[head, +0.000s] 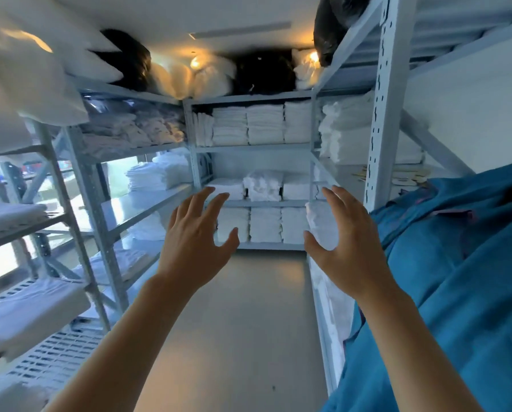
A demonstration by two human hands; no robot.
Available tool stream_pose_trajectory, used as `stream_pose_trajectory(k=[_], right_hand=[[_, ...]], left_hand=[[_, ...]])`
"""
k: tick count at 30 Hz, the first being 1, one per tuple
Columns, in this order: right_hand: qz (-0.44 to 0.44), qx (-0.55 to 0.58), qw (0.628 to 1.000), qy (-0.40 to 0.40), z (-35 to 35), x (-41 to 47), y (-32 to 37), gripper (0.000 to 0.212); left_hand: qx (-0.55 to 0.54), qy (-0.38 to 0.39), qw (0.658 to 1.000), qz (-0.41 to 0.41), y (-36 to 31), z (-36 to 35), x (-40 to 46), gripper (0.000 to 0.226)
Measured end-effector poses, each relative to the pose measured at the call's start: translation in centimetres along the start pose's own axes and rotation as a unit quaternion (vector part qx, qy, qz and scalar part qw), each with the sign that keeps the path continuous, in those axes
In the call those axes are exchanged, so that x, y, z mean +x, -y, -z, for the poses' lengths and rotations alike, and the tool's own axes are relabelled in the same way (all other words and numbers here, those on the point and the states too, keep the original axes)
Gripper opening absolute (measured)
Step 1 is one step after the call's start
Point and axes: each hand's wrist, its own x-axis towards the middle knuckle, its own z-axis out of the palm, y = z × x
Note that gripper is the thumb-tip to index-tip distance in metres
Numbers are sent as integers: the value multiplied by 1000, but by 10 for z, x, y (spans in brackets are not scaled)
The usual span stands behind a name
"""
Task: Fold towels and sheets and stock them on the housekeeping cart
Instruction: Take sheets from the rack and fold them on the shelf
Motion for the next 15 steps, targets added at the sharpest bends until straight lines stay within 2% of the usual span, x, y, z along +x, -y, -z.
stream_pose_trajectory(k=[7, 15], right_hand=[[-2, 41, 999, 20, -52, 26, -15, 78], [13, 15, 999, 31, -123, 74, -11, 76]], left_hand=[[33, 6, 999, 10, 32, -21, 20, 64], [-2, -18, 1000, 21, 108, -68, 56, 65]])
